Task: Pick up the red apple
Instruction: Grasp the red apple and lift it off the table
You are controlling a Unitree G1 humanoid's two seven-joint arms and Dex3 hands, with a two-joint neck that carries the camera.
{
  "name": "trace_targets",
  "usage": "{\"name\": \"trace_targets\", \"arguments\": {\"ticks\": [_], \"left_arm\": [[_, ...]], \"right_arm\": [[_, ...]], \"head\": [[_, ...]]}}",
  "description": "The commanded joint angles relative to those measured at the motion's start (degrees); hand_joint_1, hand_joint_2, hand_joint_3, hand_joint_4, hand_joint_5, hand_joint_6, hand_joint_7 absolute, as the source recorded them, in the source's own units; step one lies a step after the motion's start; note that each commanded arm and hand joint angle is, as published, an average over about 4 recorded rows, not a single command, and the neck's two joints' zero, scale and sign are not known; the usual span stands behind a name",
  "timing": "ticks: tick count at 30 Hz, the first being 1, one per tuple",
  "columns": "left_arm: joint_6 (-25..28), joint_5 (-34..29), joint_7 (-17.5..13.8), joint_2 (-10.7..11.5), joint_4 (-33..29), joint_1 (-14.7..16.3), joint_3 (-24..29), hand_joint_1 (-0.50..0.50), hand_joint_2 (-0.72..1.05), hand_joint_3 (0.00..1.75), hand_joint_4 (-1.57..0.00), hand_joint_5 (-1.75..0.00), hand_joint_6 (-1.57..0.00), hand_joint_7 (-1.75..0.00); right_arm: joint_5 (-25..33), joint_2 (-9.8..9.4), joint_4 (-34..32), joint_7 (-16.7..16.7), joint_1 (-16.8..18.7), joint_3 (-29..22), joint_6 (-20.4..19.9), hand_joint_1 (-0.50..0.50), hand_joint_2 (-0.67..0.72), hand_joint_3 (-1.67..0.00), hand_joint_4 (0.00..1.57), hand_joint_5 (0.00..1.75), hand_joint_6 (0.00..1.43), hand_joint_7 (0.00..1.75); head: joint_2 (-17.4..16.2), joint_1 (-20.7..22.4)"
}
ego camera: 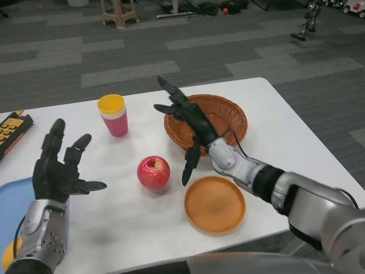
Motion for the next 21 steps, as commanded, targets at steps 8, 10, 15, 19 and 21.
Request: {"name": "trace_targets", "arguments": {"ticks": [8, 10, 15, 19, 21], "left_arm": [[-0.3, 0.0, 0.0, 0.2, -0.3, -0.6, 0.8, -0.17, -0.1, 0.0, 0.0, -0.92, 0.0, -0.28], [-0.3, 0.0, 0.0, 0.3, -0.4, -0.5, 0.8, -0.16, -0.1, 0.0, 0.0, -0.98, 0.0, -0.28], [-0.3, 0.0, 0.1, 0.2, -0.5, -0.3, 0.8, -0.12, -0.08, 0.0, 0.0, -1.03, 0.0, -0.28], [-0.3, 0.0, 0.1, 0.2, -0.5, -0.3, 0.4, -0.1, -0.08, 0.0, 0.0, -1.03, 0.0, -0.28], [-0.2, 0.1, 0.1, 0.2, -0.5, -0.3, 0.2, -0.09, -0.08, 0.0, 0.0, -1.03, 0.0, -0.28]], "right_arm": [[0.8, 2.55, 9.1, 0.3, -9.3, 13.9, 1.9, -0.46, 0.66, 0.0, 0.36, 0.0, 0.0, 0.0], [0.8, 3.16, 10.4, 0.4, -10.4, 16.2, 2.3, -0.46, 0.66, 0.0, 0.34, 0.0, 0.0, 0.0], [1.1, 4.76, 12.4, 1.1, -12.9, 21.5, 3.4, -0.46, 0.66, 0.0, 0.35, 0.0, 0.0, 0.0], [1.2, 6.06, 13.7, 1.7, -13.2, 22.1, 4.1, -0.46, 0.66, 0.0, 0.37, 0.0, 0.0, 0.0], [1.3, 6.59, 14.4, 1.9, -13.1, 22.4, 4.4, -0.46, 0.66, 0.0, 0.37, 0.0, 0.0, 0.0]], "head": [[-0.3, -0.1], [-0.2, 0.5], [-0.7, 1.1], [-1.1, 0.5], [-1.3, 0.3]]}}
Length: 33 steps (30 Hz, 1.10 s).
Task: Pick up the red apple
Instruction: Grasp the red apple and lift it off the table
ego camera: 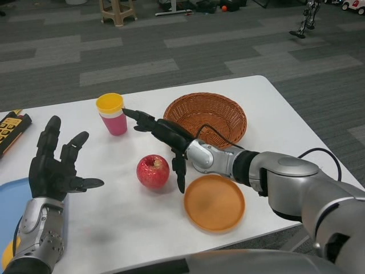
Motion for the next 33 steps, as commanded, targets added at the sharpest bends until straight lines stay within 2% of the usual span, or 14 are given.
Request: {"name": "trace_targets", "arguments": {"ticks": [1, 3, 13, 21, 24, 33], "left_arm": [[-0.2, 0.1, 0.1, 0.2, -0.1, 0.0, -0.3, -0.09, -0.06, 0.0, 0.0, -1.03, 0.0, -0.28], [-0.1, 0.1, 0.1, 0.1, -0.1, 0.0, -0.5, -0.08, -0.02, 0.0, 0.0, -1.03, 0.0, -0.28], [-0.1, 0.0, 0.1, 0.0, -1.0, 0.9, -1.3, -0.08, -0.02, 0.0, 0.0, -1.03, 0.0, -0.28], [-0.2, -0.1, 0.1, 0.0, -1.0, 1.0, -1.1, -0.08, -0.02, 0.0, 0.0, -1.03, 0.0, -0.28], [-0.2, -0.2, 0.1, -0.1, -1.0, 1.0, -1.2, -0.08, -0.02, 0.0, 0.0, -1.03, 0.0, -0.28], [-0.2, -0.9, 0.1, 0.1, -1.0, 0.9, -1.9, -0.06, -0.02, 0.0, 0.0, -1.03, 0.0, -0.28]], "right_arm": [[0.3, 0.89, 1.4, 0.7, -1.1, 0.7, 0.9, -0.46, 0.66, 0.0, 0.38, 0.0, 0.0, 0.0], [0.3, 1.24, 2.2, 0.7, -1.1, 1.6, 1.1, -0.46, 0.66, 0.0, 0.39, 0.0, 0.0, 0.0], [0.3, 4.58, 6.9, 0.9, -2.5, 6.9, 1.7, -0.46, 0.66, 0.0, 0.39, 0.0, 0.0, 0.0], [0.3, 7.11, 12.0, 0.9, -2.0, 5.1, 2.2, -0.46, 0.66, 0.0, 0.39, 0.0, 0.0, 0.0], [0.3, 7.65, 12.7, 0.8, -0.7, 3.6, 2.4, -0.46, 0.66, 0.0, 0.4, 0.0, 0.0, 0.0], [0.3, 9.15, 15.8, 0.8, 0.1, 2.9, 2.7, -0.46, 0.66, 0.0, 0.41, 0.0, 0.0, 0.0]], "head": [[-0.3, -0.3], [-0.7, -0.7], [-1.1, -0.6], [-0.5, 0.6], [-0.9, 0.6], [-2.4, 0.9]]}}
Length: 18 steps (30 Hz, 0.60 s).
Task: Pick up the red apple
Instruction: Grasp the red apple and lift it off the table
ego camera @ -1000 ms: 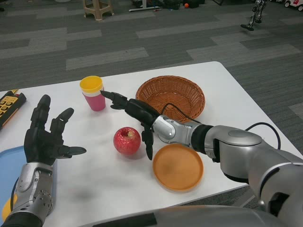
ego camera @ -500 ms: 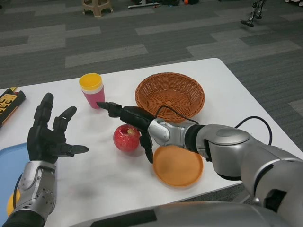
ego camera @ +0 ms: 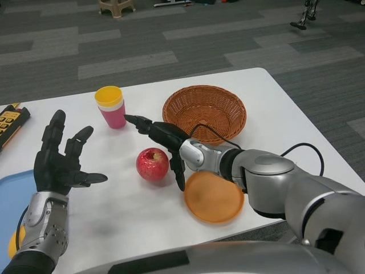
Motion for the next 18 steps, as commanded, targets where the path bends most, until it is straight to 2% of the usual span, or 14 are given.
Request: {"name": "trace_targets", "arguments": {"ticks": [1, 8, 12, 18], "left_arm": [[-0.2, -0.6, 0.1, 0.2, -0.3, 0.4, -0.2, -0.06, -0.02, 0.0, 0.0, -1.03, 0.0, -0.28], [-0.2, -0.7, 0.1, 0.2, -0.6, 0.5, -0.5, -0.02, -0.1, 0.0, 0.0, -1.03, 0.0, -0.28], [-0.2, -0.7, 0.1, 0.2, -0.8, 0.5, -0.4, -0.01, -0.06, 0.0, 0.0, -1.03, 0.0, -0.28], [-0.2, -0.7, 0.1, 0.1, -0.8, 0.5, -0.4, -0.01, -0.08, 0.0, 0.0, -1.03, 0.0, -0.28]], "right_arm": [[0.2, 0.47, 1.2, 0.1, 1.0, -0.6, 0.6, -0.46, 0.66, 0.0, 0.41, 0.0, 0.0, 0.0], [0.2, 0.73, 1.6, 0.1, 1.3, -0.6, 1.0, -0.46, 0.66, 0.0, 0.43, 0.0, 0.0, 0.0], [0.2, 0.82, 1.6, 0.1, 1.4, -0.2, 1.3, -0.46, 0.66, 0.0, 0.41, 0.0, 0.0, 0.0], [0.2, 1.83, 3.2, 2.2, 1.7, 1.3, 1.4, -0.46, 0.66, 0.0, 0.41, 0.0, 0.0, 0.0]], "head": [[-0.5, 0.2], [-1.0, -0.3], [-1.3, -0.6], [-1.6, -0.3]]}}
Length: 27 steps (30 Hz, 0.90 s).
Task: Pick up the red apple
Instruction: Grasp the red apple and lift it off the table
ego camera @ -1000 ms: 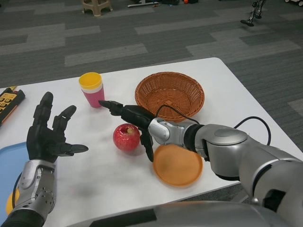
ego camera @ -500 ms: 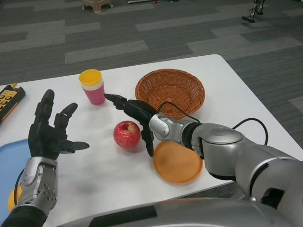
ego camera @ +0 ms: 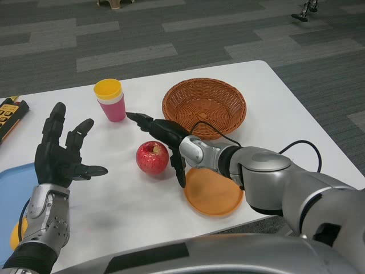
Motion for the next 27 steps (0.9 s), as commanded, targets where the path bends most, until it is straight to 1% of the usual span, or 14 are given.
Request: {"name": "trace_targets", "arguments": {"ticks": [1, 5, 6, 7, 10, 11, 13, 21, 27], "left_arm": [[-0.2, -0.3, 0.1, 0.1, -0.4, 0.5, 0.2, -0.01, -0.1, 0.0, 0.0, -1.03, 0.0, -0.28], [-0.2, -0.4, 0.1, 0.1, -0.4, 0.5, 0.0, -0.01, -0.06, 0.0, 0.0, -1.03, 0.0, -0.28], [-0.2, -0.5, 0.1, 0.0, -0.4, 0.5, 0.0, -0.01, -0.04, 0.0, 0.0, -1.03, 0.0, -0.28], [-0.2, -0.5, 0.1, 0.0, -0.3, 0.5, -0.1, -0.02, -0.06, 0.0, 0.0, -1.03, 0.0, -0.28], [-0.2, -0.6, 0.1, 0.0, -0.3, 0.5, -0.2, -0.02, -0.04, 0.0, 0.0, -1.03, 0.0, -0.28], [-0.2, -0.6, 0.1, 0.0, -0.3, 0.5, -0.2, -0.01, -0.02, 0.0, 0.0, -1.03, 0.0, -0.28], [-0.2, -0.6, 0.1, 0.0, -0.3, 0.5, -0.2, -0.02, -0.02, 0.0, 0.0, -1.03, 0.0, -0.28], [-0.2, -0.6, 0.1, 0.0, -0.3, 0.5, -0.2, -0.01, -0.02, 0.0, 0.0, -1.03, 0.0, -0.28], [-0.2, -0.6, 0.1, 0.0, -0.3, 0.6, -0.1, -0.01, -0.02, 0.0, 0.0, -1.03, 0.0, -0.28]], "right_arm": [[0.2, 0.76, 1.7, 1.9, 0.5, 1.7, 0.4, -0.46, 0.66, 0.0, 0.4, 0.0, 0.0, 0.0], [0.2, 1.31, 3.4, 2.8, -0.9, 5.5, 0.4, -0.46, 0.66, 0.0, 0.41, 0.0, 0.0, 0.0], [0.2, 1.44, 3.8, 2.9, -1.1, 6.0, 0.4, -0.46, 0.66, 0.0, 0.41, 0.0, 0.0, 0.0], [0.2, 1.61, 4.3, 3.0, -1.2, 6.7, 0.4, -0.46, 0.66, 0.0, 0.42, 0.0, 0.0, 0.0], [0.2, 1.97, 5.2, 3.2, -1.3, 7.5, 0.5, -0.46, 0.66, 0.0, 0.45, 0.0, 0.0, 0.0], [0.2, 2.03, 5.3, 3.2, -1.3, 7.6, 0.5, -0.46, 0.66, 0.0, 0.46, 0.0, 0.0, 0.0], [0.2, 2.12, 5.3, 3.2, -1.3, 7.5, 0.6, -0.46, 0.66, 0.0, 0.46, 0.0, 0.0, 0.0], [0.2, 2.32, 5.2, 3.1, -1.3, 6.8, 0.6, -0.46, 0.66, 0.0, 0.49, 0.0, 0.0, 0.0], [0.2, 2.21, 4.3, 2.9, -1.2, 5.2, 0.5, -0.46, 0.66, 0.0, 0.44, 0.0, 0.0, 0.0]], "head": [[-0.1, 0.2], [-0.2, 0.3], [-0.2, 0.4], [-0.4, 0.4], [-0.6, 0.4], [-0.6, 0.4], [-0.7, 0.3], [-1.0, -0.1], [-1.4, -0.5]]}}
